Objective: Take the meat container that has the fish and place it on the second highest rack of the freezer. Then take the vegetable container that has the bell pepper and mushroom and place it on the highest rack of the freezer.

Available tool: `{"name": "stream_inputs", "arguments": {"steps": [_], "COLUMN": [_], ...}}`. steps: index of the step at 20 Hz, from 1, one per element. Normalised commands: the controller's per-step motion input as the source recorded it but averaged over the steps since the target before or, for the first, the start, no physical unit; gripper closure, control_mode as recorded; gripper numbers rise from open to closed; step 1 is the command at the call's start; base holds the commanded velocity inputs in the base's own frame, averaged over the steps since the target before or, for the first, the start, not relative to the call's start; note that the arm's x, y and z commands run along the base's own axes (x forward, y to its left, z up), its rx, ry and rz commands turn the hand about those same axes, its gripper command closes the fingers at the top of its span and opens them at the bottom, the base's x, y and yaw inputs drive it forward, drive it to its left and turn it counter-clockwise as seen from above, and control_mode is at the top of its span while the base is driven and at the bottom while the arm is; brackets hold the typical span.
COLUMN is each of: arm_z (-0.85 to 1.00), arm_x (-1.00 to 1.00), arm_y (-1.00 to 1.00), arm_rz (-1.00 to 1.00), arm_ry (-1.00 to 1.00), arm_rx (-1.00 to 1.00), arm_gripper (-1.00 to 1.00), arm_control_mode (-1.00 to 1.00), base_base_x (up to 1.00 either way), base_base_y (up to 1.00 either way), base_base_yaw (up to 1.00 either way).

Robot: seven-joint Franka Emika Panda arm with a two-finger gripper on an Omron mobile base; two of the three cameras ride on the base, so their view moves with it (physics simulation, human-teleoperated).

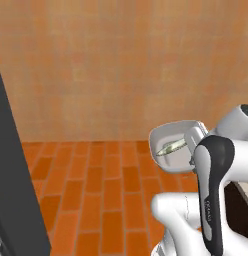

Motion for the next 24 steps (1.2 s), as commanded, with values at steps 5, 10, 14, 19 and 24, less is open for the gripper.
{"name": "stream_inputs", "arguments": {"steps": [5, 10, 14, 19, 24], "arm_z": [0.00, 0.00, 0.00, 0.00, 0.00], "arm_x": [0.00, 0.00, 0.00, 0.00, 0.00], "arm_y": [0.00, 0.00, 0.00, 0.00, 0.00], "arm_rz": [0.00, 0.00, 0.00, 0.00, 0.00], "arm_ry": [0.00, 0.00, 0.00, 0.00, 0.00], "arm_rx": [0.00, 0.00, 0.00, 0.00, 0.00], "arm_gripper": [1.00, 1.00, 1.00, 1.00, 1.00], "arm_control_mode": [1.00, 1.00, 1.00, 1.00, 1.00], "base_base_x": [0.16, 0.00, -0.13, -0.37, -0.01], "base_base_y": [0.68, 0.50, 0.06, -0.11, -0.30], "base_base_yaw": [0.64, 0.67, 0.59, 0.58, 0.60]}}
